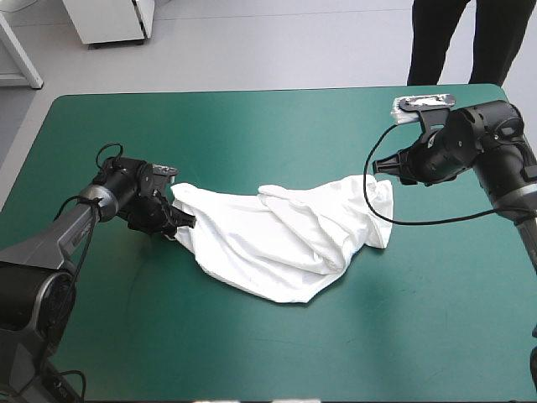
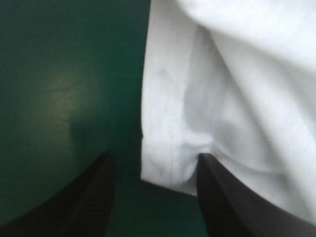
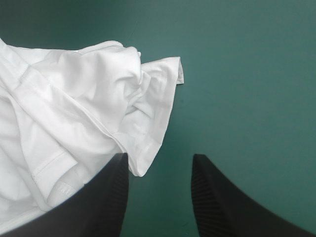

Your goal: Fold the cloth

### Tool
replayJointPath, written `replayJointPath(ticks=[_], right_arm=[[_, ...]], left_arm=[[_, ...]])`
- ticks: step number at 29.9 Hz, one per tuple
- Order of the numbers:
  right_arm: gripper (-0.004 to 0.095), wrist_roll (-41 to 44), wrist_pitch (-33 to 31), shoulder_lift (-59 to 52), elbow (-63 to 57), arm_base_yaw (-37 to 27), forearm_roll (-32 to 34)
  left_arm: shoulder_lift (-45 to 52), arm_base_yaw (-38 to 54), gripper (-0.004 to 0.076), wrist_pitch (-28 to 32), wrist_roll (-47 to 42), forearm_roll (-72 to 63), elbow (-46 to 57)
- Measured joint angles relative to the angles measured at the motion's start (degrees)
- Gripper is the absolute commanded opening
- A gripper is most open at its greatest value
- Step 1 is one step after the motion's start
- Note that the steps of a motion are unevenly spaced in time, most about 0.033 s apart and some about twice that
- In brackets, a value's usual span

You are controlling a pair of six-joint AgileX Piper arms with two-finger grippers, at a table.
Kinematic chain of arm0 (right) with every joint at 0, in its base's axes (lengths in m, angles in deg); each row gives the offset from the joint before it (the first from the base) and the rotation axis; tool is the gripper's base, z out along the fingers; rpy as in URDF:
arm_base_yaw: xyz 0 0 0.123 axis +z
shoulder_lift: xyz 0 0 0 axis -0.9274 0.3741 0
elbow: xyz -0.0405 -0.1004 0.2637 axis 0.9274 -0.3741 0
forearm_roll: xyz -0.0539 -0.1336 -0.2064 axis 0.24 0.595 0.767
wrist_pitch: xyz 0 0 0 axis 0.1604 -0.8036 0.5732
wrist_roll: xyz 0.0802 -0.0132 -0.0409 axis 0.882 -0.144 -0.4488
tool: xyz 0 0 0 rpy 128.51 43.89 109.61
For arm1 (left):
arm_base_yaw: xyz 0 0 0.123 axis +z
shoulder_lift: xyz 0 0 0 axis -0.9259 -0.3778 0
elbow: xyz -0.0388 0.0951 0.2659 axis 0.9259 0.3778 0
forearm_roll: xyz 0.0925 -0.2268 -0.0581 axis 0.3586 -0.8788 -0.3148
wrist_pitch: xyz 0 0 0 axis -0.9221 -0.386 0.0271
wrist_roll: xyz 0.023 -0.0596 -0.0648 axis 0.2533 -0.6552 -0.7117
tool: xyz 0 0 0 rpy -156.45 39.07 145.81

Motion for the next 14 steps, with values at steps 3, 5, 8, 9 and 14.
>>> replayJointPath(ticks=[3,5,8,9,14], right_arm=[[0.0358,0.0,0.0,0.0,0.0,0.0,0.0],[0.0353,0.0,0.0,-0.1,0.0,0.0,0.0],[0.0352,0.0,-0.1,-0.1,0.0,0.0,0.0],[0.0352,0.0,-0.5,-0.1,0.0,0.0,-0.1],[0.0353,0.0,-1.6,-0.1,0.0,0.0,-1.2]], left_arm=[[-0.6,0.0,0.0358,0.7,-0.3,0.0,-0.1],[-0.7,0.0,0.0267,1.1,-0.3,0.0,-0.2],[-1.2,-0.1,-0.002,1.5,-0.4,-0.9,-0.7],[-1.3,-0.2,-0.0015,1.7,0.0,-1.3,-0.7],[-1.6,-0.2,-0.0022,1.8,1.9,-2.6,-1.0]])
